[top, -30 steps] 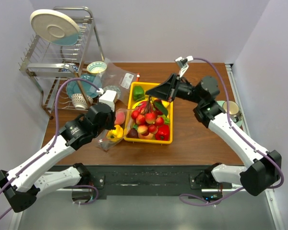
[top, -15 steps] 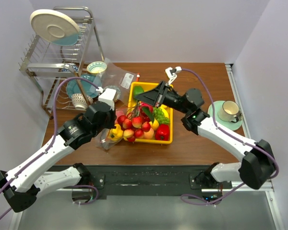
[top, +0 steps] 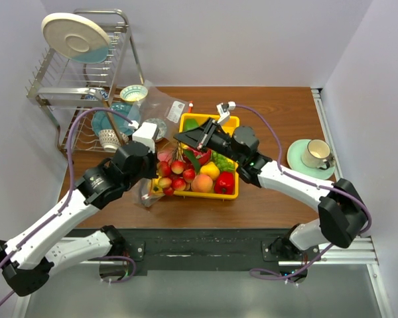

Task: Place the food in the zip-top bag and seal the zipper
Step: Place the fake fruit in the zipper food storage bag.

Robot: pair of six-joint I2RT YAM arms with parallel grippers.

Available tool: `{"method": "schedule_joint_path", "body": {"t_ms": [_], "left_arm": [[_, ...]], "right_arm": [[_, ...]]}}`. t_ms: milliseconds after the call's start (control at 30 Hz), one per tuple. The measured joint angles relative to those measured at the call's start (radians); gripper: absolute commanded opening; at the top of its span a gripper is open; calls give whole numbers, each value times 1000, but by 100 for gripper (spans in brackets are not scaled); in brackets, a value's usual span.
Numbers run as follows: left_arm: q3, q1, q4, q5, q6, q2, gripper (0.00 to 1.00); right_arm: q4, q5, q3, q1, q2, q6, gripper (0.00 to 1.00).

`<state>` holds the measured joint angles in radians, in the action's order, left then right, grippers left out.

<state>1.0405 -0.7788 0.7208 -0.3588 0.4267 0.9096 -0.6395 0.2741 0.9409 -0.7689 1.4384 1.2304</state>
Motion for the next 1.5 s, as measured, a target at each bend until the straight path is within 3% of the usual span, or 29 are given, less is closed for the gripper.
{"method": "schedule_joint_path", "body": {"t_ms": [533, 767, 1200, 1500], "left_arm": [[18, 0, 5, -1, 0, -16, 0], [19, 0, 3, 13, 0, -9, 0], [18, 0, -40, 109, 11, 26, 0], [19, 0, -69, 112, 25, 49, 0]], "right_arm": [[394, -434, 19, -130, -98, -135, 0], [467, -584, 56, -192, -99, -191, 0], [592, -826, 219, -267, -31, -157, 0], [629, -975, 238, -366, 13, -161, 0]]}}
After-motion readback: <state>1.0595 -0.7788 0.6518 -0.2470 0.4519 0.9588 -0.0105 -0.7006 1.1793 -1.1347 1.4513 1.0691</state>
